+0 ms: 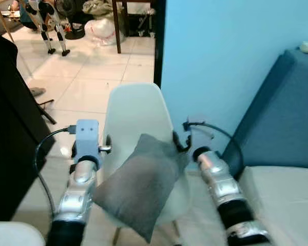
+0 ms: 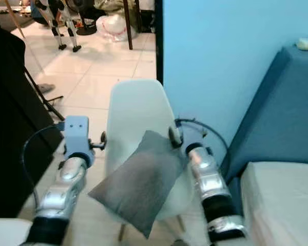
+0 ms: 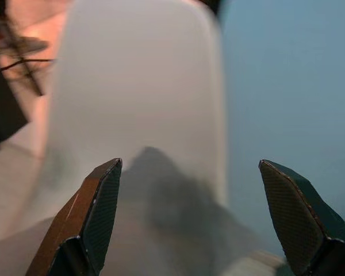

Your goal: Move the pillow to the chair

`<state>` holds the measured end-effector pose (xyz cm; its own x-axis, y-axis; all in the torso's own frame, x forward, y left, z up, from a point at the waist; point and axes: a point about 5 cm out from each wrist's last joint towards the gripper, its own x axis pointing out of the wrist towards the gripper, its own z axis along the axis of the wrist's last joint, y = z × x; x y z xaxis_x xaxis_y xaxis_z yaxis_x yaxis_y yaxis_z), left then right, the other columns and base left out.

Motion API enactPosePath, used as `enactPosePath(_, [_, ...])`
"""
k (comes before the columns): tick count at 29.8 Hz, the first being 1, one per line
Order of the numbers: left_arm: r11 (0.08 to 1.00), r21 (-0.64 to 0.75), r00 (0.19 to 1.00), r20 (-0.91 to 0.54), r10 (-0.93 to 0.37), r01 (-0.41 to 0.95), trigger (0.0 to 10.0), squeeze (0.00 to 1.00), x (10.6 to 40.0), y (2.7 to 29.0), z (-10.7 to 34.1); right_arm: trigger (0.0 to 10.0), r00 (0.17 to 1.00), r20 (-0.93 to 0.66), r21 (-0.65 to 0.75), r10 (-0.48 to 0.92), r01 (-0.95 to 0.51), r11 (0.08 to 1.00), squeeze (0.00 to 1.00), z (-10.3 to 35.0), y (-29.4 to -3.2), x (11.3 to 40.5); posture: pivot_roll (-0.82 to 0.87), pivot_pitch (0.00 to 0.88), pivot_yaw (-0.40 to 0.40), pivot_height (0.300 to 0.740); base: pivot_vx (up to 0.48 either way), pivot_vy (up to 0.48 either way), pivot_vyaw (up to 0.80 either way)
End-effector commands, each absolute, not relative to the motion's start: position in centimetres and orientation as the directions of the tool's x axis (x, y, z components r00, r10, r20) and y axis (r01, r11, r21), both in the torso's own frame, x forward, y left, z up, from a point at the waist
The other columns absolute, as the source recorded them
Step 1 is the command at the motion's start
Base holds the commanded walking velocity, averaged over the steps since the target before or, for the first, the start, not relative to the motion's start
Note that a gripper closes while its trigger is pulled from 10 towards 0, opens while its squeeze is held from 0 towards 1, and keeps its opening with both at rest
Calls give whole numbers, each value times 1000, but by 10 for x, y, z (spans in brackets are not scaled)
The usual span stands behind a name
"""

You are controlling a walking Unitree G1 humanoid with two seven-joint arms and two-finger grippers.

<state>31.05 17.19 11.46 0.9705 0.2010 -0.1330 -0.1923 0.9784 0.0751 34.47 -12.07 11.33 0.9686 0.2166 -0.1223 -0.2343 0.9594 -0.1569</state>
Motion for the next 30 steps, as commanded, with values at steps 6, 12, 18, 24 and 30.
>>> enactPosePath(6, [975,91,967,-139,213,-202,10000,0,307,174,111,10000,968,-143,-151,207,-228,962,0,110,-124,342,8,110,-22,721,0,0,0])
enactPosePath(12, [977,99,970,-136,204,-191,10000,0,308,172,112,10000,968,-147,-149,204,-226,963,0,110,-125,342,8,112,-23,721,0,0,0])
enactPosePath(18, [978,107,972,-136,191,-177,10000,0,308,171,112,10000,967,-152,-146,205,-228,963,0,109,-124,342,9,110,-19,721,0,0,0])
enactPosePath(24, [978,108,972,-138,192,-178,10000,0,308,172,111,10000,966,-157,-138,205,-227,964,0,108,-124,342,9,110,-19,721,0,0,0])
enactPosePath(30, [978,89,968,-146,202,-190,10000,0,309,172,111,10000,964,-167,-133,207,-230,964,0,108,-124,341,9,111,-18,721,0,0,-800])
